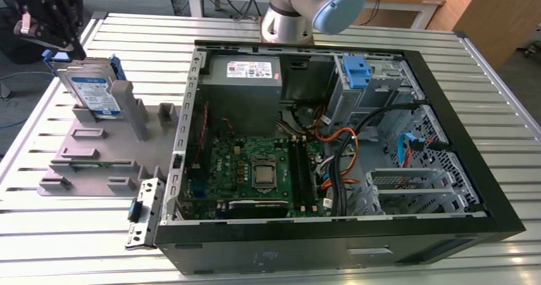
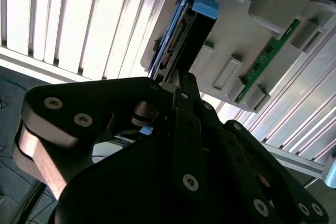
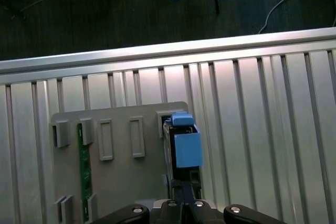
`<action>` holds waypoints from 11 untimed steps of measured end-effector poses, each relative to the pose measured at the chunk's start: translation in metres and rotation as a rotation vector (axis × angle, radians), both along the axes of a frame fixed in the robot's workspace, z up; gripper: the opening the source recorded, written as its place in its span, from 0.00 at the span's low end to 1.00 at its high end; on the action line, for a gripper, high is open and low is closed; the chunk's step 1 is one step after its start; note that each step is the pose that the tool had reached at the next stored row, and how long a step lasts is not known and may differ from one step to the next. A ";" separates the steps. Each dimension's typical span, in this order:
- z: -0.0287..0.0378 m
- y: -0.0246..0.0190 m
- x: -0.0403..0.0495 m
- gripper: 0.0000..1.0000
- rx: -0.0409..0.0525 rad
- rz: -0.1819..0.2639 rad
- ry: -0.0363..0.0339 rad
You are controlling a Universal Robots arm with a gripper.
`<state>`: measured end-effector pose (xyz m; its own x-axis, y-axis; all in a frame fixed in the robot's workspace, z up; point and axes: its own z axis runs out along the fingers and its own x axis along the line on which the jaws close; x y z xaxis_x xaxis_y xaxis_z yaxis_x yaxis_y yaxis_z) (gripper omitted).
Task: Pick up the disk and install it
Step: 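Pick up the disk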
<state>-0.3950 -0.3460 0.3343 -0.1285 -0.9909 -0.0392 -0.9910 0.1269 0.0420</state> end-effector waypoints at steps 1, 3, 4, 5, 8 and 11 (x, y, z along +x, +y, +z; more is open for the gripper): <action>-0.0001 0.0000 0.0006 0.11 0.0007 0.000 0.0000; -0.0002 0.0000 0.0017 0.11 0.0027 0.000 -0.0001; -0.0002 0.0000 0.0018 0.11 0.0030 0.000 -0.0001; -0.0003 0.0000 0.0018 0.11 0.0032 0.000 -0.0001; -0.0005 0.0002 0.0020 0.11 0.0034 0.000 -0.0001; -0.0005 0.0009 0.0019 0.11 0.0034 0.000 0.0000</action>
<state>-0.3931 -0.3452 0.3339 -0.1283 -0.9908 -0.0426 -0.9911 0.1265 0.0424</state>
